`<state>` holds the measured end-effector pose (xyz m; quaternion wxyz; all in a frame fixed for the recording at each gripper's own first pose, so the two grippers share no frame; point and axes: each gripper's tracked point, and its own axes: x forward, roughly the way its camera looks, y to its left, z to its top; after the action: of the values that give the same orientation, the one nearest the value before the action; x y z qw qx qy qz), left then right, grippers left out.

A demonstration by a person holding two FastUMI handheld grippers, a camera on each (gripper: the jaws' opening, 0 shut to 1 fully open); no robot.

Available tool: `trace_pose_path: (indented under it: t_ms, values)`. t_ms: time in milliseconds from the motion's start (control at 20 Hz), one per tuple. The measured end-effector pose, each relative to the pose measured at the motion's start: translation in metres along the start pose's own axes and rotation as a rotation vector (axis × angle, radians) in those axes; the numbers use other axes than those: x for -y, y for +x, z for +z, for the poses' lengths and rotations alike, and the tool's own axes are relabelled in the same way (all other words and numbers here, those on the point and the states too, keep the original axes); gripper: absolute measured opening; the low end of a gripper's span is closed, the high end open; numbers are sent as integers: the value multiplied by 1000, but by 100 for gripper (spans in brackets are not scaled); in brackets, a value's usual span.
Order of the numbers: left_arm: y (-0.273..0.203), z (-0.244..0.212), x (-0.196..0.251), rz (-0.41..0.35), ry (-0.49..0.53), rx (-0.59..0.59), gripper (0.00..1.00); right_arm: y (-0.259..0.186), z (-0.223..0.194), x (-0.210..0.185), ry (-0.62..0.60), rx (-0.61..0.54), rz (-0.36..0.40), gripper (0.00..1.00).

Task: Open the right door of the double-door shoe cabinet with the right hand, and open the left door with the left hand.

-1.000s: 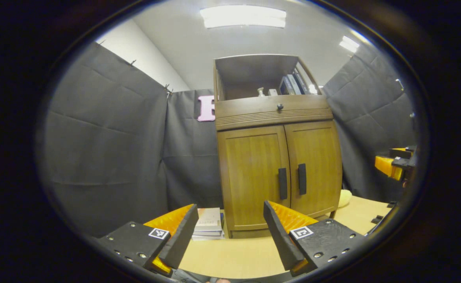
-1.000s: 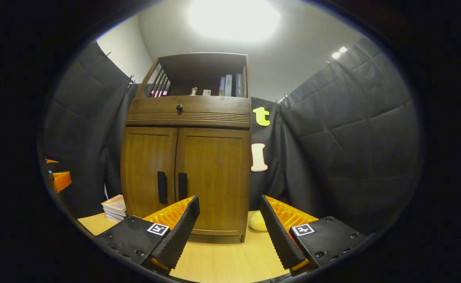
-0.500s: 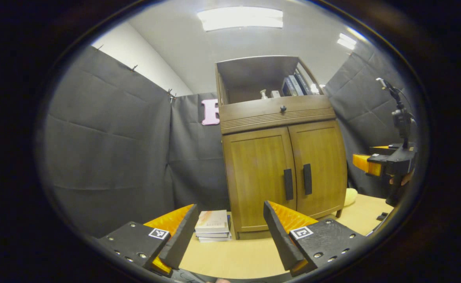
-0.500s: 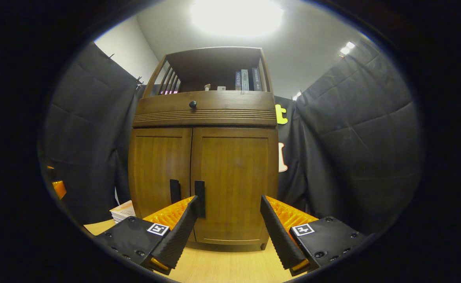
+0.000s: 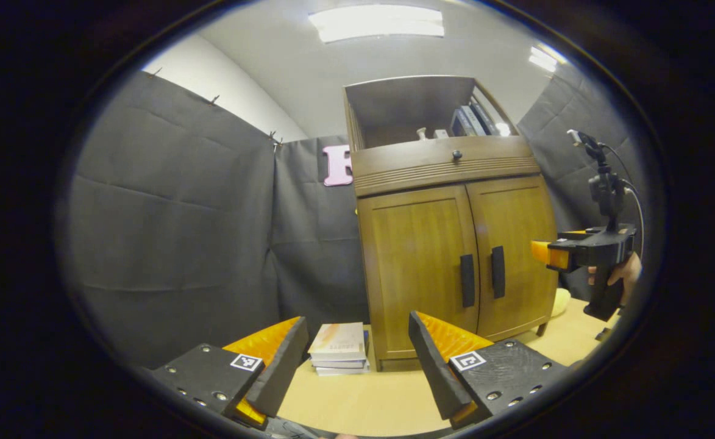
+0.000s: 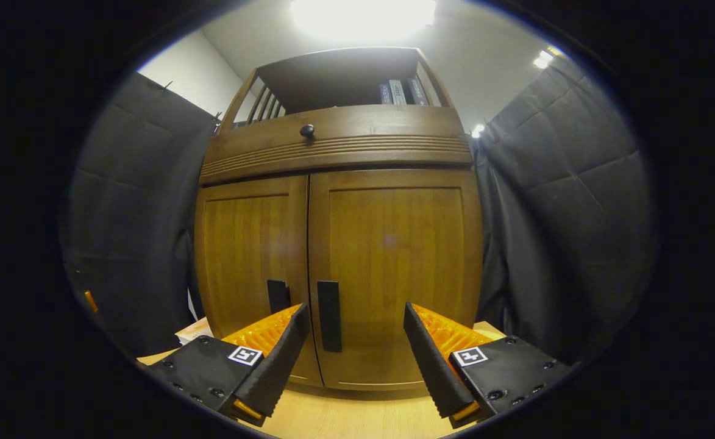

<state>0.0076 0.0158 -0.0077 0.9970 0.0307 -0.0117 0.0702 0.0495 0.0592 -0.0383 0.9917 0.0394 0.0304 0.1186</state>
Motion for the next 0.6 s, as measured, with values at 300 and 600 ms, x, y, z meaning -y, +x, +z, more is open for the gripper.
trace_pose_path:
  t_ms: [300, 600]
  values:
    - [32, -11, -13, 52, 7, -23, 95, 27, -15, -11, 8, -50, 36, 96]
    - [51, -26, -21, 93, 8, -63, 95, 56, -30, -17, 13, -99, 51, 92]
